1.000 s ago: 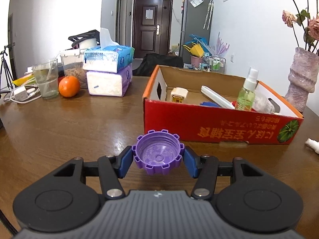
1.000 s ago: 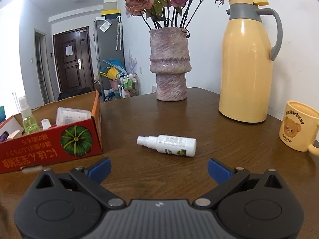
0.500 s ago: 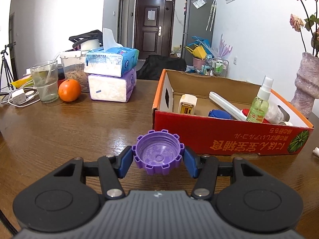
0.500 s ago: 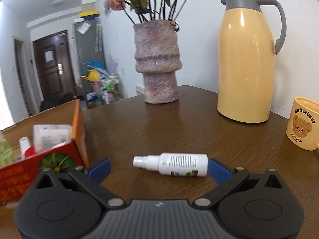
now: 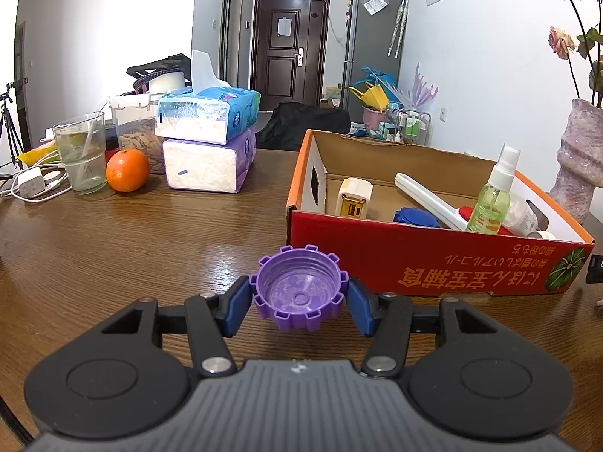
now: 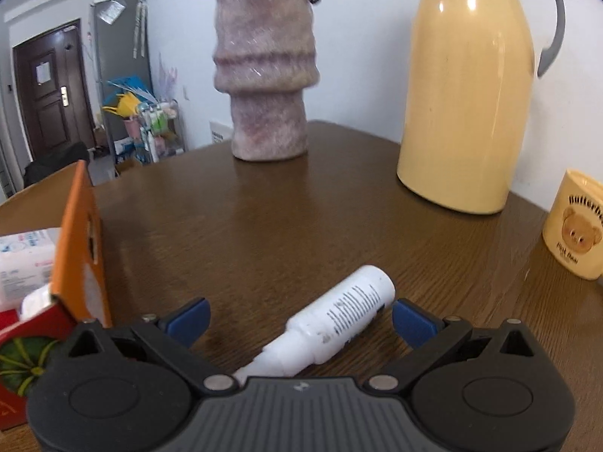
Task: Organize rigid objects
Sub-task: 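Lift the purple cap with the left tool while the right tool lowers onto the spray bottle, then grasp the small white spray bottle with the right tool while the left tool holds the purple cap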
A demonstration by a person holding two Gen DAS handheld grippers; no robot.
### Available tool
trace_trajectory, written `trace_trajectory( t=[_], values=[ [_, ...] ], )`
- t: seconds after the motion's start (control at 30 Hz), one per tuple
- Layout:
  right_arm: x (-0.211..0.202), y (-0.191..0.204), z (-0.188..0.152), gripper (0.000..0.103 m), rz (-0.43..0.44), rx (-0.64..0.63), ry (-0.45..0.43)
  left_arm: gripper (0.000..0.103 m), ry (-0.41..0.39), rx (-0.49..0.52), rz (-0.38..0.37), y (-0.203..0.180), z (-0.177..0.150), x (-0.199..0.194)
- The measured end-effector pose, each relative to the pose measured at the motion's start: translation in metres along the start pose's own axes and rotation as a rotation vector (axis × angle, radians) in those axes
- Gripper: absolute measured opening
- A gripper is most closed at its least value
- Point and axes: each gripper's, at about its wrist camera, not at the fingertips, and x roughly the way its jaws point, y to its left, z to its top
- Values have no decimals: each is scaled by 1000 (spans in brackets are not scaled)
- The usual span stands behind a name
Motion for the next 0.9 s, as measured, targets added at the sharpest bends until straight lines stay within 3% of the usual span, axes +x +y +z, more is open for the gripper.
trace_trajectory(
  t=[0.23,0.27,0.33,0.37,0.4,0.43,0.47,0.9],
  values=[
    [2,-6,-1,102,27,9,10,56,1,-4,-2,1,-1,0],
    [1,-5,-2,98,27,1,10,56,1,-4,-1,1,-1,0],
    [-2,-3,-2,81,8,-21,0,56,2,-6,-1,2,-1,0],
    [-4,-3,-3,65,4,-27,-8,56,1,-5,-1,2,-1,0],
    [-6,-4,-3,43,8,-26,-15,56,1,-6,-2,2,-1,0],
    [-8,-4,-3,31,14,-22,-20,56,2,-6,-2,2,-1,0],
    [-10,-6,-2,27,28,-13,-18,56,2,-5,0,2,-1,0],
    [-30,-24,4,27,147,82,-77,56,-4,-7,-2,2,-2,-2]
  ],
)
